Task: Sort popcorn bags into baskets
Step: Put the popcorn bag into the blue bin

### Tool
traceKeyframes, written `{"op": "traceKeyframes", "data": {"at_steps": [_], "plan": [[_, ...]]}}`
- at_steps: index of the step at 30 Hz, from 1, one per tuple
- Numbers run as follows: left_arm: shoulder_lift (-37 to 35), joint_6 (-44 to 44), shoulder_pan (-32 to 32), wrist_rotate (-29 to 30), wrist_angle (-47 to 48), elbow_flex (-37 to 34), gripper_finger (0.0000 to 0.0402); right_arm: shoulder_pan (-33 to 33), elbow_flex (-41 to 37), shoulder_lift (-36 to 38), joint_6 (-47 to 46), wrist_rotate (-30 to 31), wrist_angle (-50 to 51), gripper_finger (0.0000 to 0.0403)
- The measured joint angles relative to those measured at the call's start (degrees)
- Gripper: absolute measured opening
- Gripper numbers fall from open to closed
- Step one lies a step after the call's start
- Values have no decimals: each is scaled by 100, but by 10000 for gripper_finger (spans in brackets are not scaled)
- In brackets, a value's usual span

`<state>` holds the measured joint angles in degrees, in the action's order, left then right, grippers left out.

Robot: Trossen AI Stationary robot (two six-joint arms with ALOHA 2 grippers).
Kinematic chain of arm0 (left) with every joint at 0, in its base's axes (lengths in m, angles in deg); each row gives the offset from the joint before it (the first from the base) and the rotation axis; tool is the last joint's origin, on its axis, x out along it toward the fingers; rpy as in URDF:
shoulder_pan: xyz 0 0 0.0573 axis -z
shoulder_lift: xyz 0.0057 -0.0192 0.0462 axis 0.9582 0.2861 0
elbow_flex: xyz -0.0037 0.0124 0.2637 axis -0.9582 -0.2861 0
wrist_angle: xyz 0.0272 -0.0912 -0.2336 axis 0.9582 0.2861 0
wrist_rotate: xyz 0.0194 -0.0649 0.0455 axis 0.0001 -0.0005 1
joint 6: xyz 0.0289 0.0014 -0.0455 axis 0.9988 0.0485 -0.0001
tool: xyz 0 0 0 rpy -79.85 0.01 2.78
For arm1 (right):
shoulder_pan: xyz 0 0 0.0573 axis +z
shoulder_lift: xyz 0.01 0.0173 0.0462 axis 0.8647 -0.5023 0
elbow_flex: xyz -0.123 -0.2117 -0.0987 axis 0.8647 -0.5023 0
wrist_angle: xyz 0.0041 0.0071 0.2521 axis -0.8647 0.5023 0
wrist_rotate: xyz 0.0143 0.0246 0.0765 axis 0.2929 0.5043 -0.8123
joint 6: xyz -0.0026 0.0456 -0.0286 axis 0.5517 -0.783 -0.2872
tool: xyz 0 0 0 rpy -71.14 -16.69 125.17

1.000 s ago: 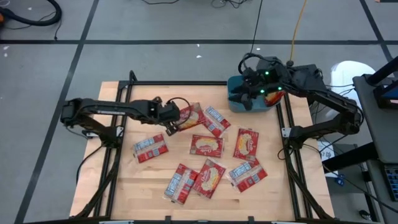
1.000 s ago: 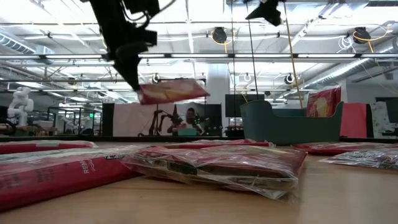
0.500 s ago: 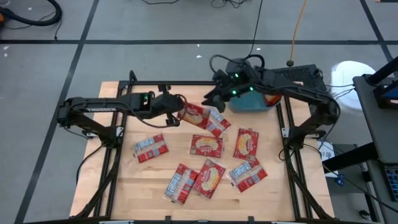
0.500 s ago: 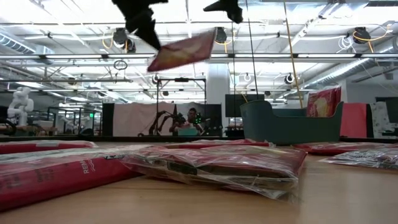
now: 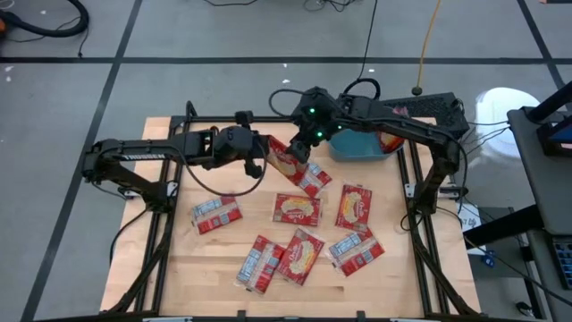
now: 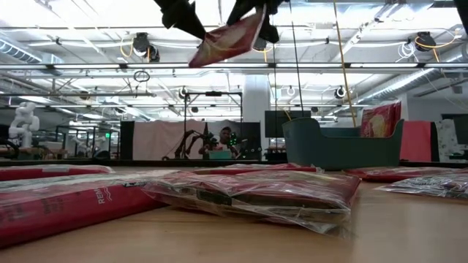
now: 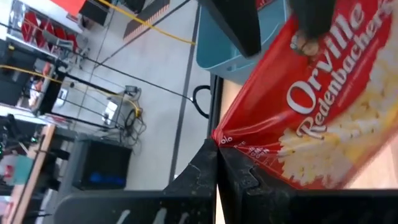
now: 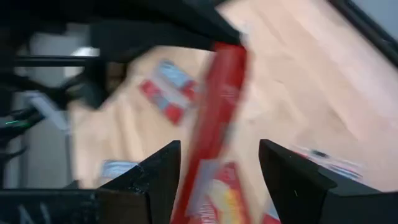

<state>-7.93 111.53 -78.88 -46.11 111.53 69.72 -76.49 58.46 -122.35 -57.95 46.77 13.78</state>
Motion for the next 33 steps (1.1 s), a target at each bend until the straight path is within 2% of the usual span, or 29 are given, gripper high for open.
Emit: {"op": "traceKeyframes", "data": {"at_steps": [7,21,24,28,33], "plan": [[0,181,3,-4,-19,-1,0,0,-7,-63,160,19,-52,171],[2,-211,0,-151,-464,-1,0,-6,-776,-46,58,-311,-940,26],[2,-495,0,-142,-494,-1,3,-42,-776,-46,123,-315,-1019,8],[-23,-1182,-7,-124,-534,-1,33,-134,-776,-19,137,-340,-991,18],[-221,-1752,-50,-155,-915,-1,111,-243,-776,129,153,-410,-984,16]]}}
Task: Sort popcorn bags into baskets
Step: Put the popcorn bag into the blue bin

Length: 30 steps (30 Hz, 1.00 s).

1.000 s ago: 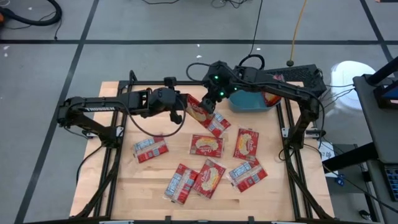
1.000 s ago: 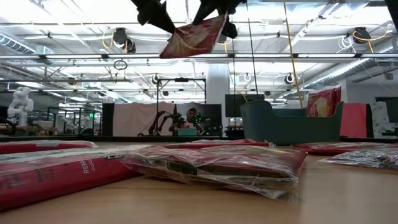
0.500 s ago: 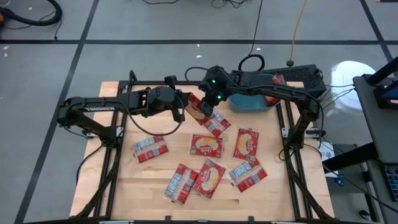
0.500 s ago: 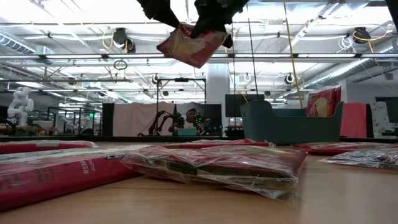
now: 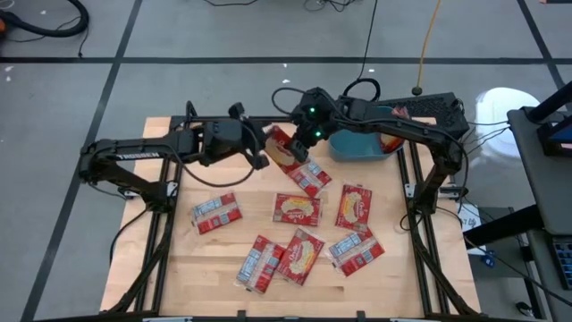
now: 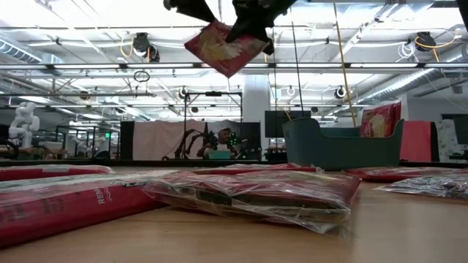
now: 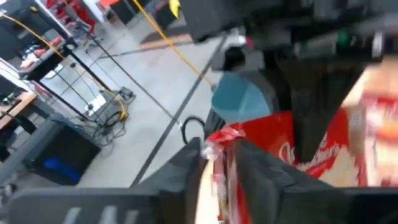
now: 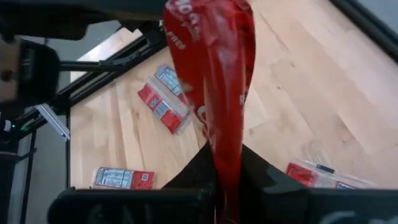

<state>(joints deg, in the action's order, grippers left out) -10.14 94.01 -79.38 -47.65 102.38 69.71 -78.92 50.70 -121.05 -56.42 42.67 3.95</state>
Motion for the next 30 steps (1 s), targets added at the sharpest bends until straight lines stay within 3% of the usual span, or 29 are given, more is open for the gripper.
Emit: {"op": "traceKeyframes", "data": {"at_steps": [7,15,18,24,30], "plan": [[-346,-939,-153,68,-174,0,212,-203,0,227,-79,7,52,8],[-771,-2176,-478,39,167,0,227,-275,0,552,-366,-146,404,11],[-884,-2851,-713,-705,247,0,227,-299,0,729,-839,-584,644,11],[-892,-4088,-1210,-3080,207,0,228,-187,2,1095,-1843,-1336,986,11],[-560,-4632,-1241,-4243,-282,0,236,187,4,1162,-2513,-1743,1218,11]]}}
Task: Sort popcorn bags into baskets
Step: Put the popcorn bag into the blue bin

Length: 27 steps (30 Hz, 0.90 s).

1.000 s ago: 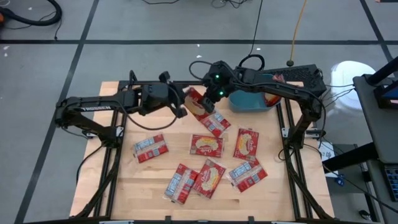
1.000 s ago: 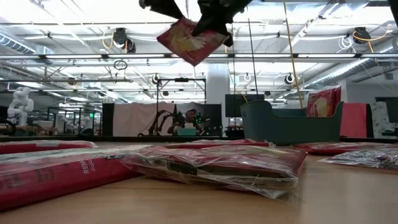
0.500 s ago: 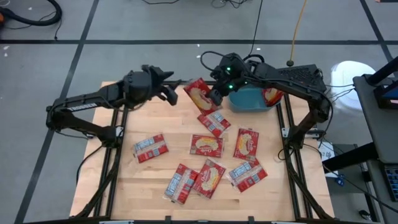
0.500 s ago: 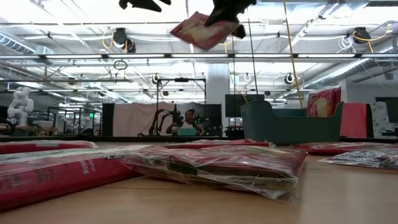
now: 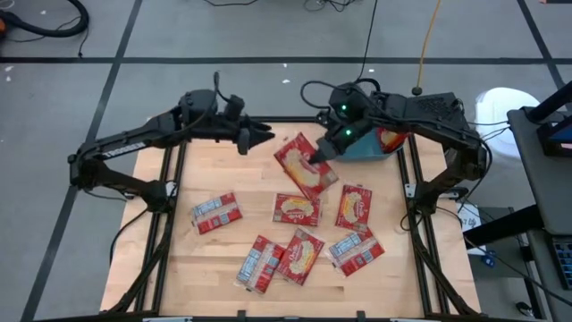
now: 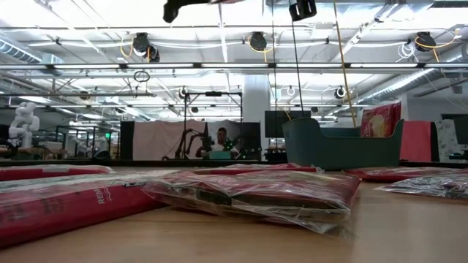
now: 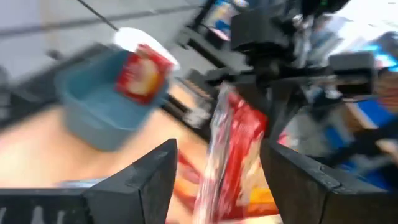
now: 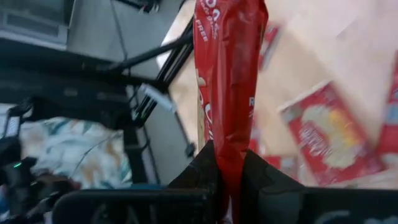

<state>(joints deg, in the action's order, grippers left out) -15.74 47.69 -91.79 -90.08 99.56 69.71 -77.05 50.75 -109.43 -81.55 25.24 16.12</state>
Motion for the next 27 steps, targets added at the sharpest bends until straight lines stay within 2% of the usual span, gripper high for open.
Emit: {"op": "traceKeyframes", "data": {"at_steps": [4,6,11,15,18,21,27], "plan": [[389,-545,-28,-1230,-752,0,274,255,0,-19,17,-269,87,11],[603,-834,38,-1652,-1144,0,297,336,0,-32,23,-268,238,11],[1048,-1018,222,-1991,-1218,2,340,421,0,-26,143,-256,558,11],[1309,-781,406,-2229,-1337,1,346,421,0,-30,362,-252,664,11],[1512,-633,525,-2355,-1668,0,328,387,0,-30,470,-251,633,11],[1626,-633,584,-2361,-2029,-2,285,366,0,-30,552,-253,634,11],[1710,-584,591,-2348,-2135,-2,144,315,2,-21,672,-304,637,11]]}}
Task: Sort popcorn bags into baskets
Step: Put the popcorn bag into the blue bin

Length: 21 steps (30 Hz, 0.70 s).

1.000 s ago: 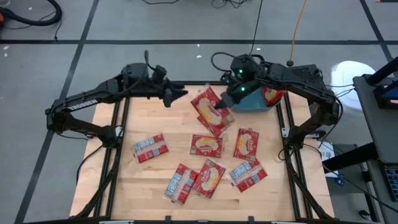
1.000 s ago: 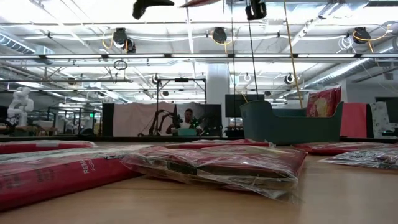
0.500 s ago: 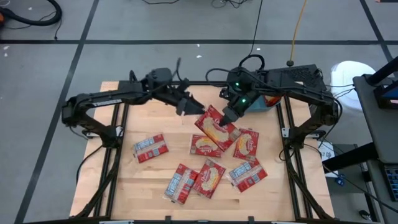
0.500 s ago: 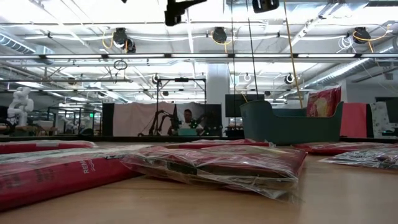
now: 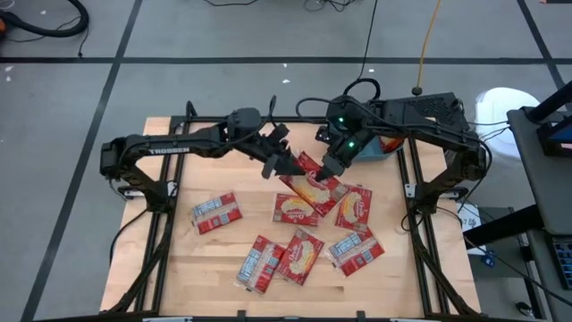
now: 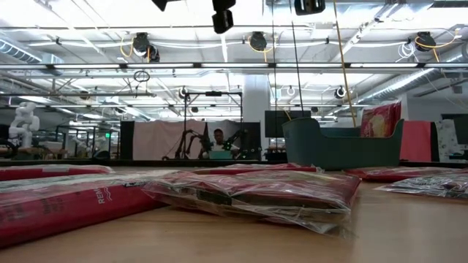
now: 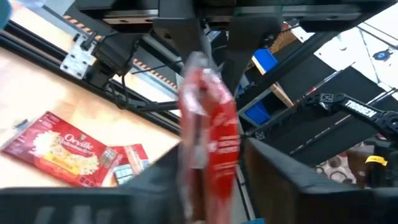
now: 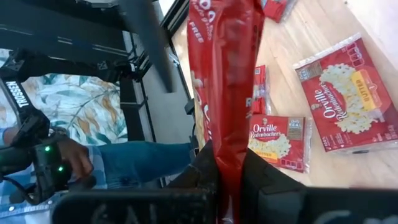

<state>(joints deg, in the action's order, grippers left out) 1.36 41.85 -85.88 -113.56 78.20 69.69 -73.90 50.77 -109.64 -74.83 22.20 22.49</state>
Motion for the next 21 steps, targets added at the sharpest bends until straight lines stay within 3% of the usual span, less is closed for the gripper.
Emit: {"op": "traceKeyframes", "data": {"at_steps": [5,8,13,21], "plan": [[0,39,-155,24,21,0,26,-112,2,52,44,59,-7,13],[0,-1,-289,128,-57,0,24,-209,2,205,7,299,-16,30],[-7,-237,-583,135,-437,0,46,-447,0,803,-268,934,-2,98],[-37,-1151,-1246,499,-1422,0,22,-425,2,1938,-887,3274,18,194]]}}
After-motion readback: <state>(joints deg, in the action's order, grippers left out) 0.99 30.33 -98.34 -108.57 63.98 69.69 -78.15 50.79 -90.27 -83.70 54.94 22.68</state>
